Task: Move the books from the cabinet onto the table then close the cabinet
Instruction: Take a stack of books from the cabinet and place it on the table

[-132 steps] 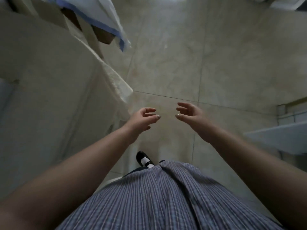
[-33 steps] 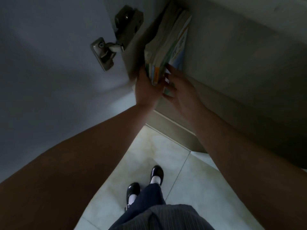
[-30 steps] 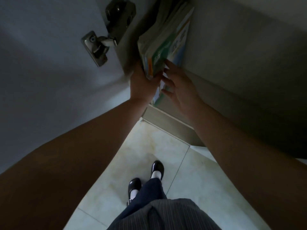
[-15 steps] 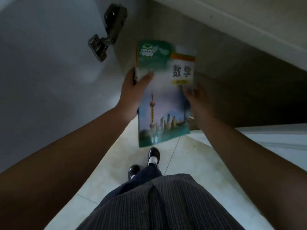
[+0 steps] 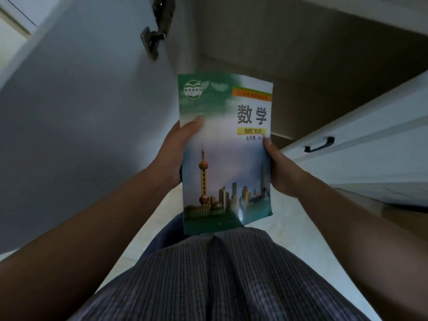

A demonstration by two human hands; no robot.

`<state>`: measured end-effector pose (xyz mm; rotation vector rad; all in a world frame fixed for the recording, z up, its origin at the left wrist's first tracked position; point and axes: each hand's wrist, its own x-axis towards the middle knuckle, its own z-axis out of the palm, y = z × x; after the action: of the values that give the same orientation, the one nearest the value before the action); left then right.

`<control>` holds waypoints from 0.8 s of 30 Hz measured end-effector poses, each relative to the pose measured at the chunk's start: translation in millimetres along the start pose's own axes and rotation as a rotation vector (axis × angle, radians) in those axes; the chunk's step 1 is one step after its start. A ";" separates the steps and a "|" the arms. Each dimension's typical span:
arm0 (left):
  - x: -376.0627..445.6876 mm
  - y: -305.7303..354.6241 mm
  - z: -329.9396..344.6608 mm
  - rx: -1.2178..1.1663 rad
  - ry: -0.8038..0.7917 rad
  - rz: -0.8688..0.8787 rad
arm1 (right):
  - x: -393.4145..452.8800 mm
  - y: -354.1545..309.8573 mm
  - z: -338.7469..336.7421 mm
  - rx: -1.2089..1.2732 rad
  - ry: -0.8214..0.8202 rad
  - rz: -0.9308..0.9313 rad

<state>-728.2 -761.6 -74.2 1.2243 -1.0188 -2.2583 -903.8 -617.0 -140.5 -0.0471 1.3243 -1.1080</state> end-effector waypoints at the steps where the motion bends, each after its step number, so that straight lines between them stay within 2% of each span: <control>1: -5.6 0.9 -2.1 0.017 -0.001 0.003 | -4.3 4.9 0.2 -0.012 0.021 -0.008; 4: -24.9 0.0 -8.8 0.040 -0.006 -0.005 | -19.4 18.2 8.8 -0.016 0.053 -0.027; 8: -57.1 1.8 -18.2 0.027 -0.038 -0.045 | -38.3 36.1 25.4 0.077 -0.055 -0.032; 13: -92.0 7.0 -29.5 0.065 -0.083 -0.029 | -58.2 54.4 38.1 0.037 -0.119 0.068; 20: -108.0 -13.2 -43.0 0.075 -0.037 -0.051 | -85.3 60.3 42.9 0.005 -0.078 -0.011; 24: -113.1 -33.0 -45.8 0.090 0.057 -0.055 | -99.7 65.0 40.7 -0.094 -0.087 -0.055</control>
<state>-627.2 -689.0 -51.7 1.3614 -1.0890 -2.2263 -817.1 -539.4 -92.7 -0.2003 1.3032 -1.0778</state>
